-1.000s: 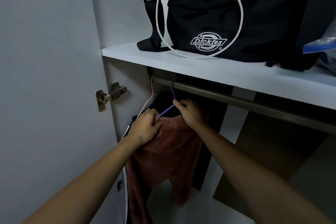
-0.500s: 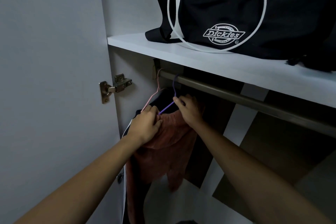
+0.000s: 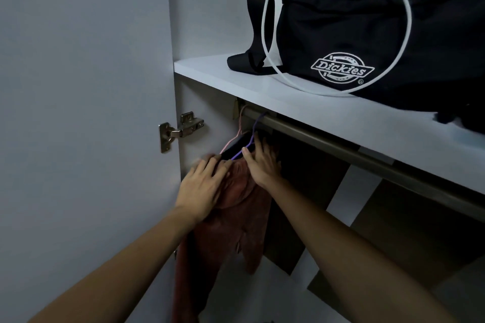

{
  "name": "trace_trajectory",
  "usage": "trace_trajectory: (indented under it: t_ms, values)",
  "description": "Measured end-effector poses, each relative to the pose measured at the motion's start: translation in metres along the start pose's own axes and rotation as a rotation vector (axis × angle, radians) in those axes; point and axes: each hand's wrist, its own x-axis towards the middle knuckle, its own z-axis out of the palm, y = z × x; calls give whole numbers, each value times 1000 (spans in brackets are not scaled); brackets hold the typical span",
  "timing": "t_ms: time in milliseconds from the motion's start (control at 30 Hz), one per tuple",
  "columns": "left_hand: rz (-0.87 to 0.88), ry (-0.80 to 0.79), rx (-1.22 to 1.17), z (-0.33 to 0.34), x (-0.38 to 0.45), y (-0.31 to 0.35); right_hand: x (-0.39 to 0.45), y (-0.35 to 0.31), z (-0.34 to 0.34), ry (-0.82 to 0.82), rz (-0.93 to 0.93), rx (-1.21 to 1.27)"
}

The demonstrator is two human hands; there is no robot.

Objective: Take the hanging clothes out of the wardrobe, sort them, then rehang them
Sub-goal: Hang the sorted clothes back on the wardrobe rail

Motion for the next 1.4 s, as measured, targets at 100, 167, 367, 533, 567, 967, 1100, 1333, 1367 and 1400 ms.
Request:
trace_trajectory:
  t_ms: [100,167,367,533,567,967,1100,1333,1367,1400]
  values:
    - [-23,-80,-26,-10,-6,2,5,0,-1,-18,-12,-4]
    - [-38,-107,-61,-22,-13,6,-2,5,-1,15,-13,13]
    - [-104,-111,-181,-63,-45,9,-75,-6,-13,-16,28,42]
    - [-122,-163,-234,-106,-91,9,-163,-40,-36,-106,-22,-22]
    - [-133,-168,-218,-113,-102,7,-179,-47,-39,-106,-42,-40]
    - [-464,-206,-184,-179,-269,5,-313,-106,-27,-176,-379,1]
    - [-683,-199,-99,-215,-330,9,-344,-135,-7,-284,-573,44]
    - [-1039,-139,39,-287,-457,12,-425,-229,24,-499,-872,161]
    - [-1095,-123,68,-299,-475,12,-439,-246,27,-526,-920,178]
    - [-1149,-106,95,-310,-495,12,-454,-263,31,-551,-961,195]
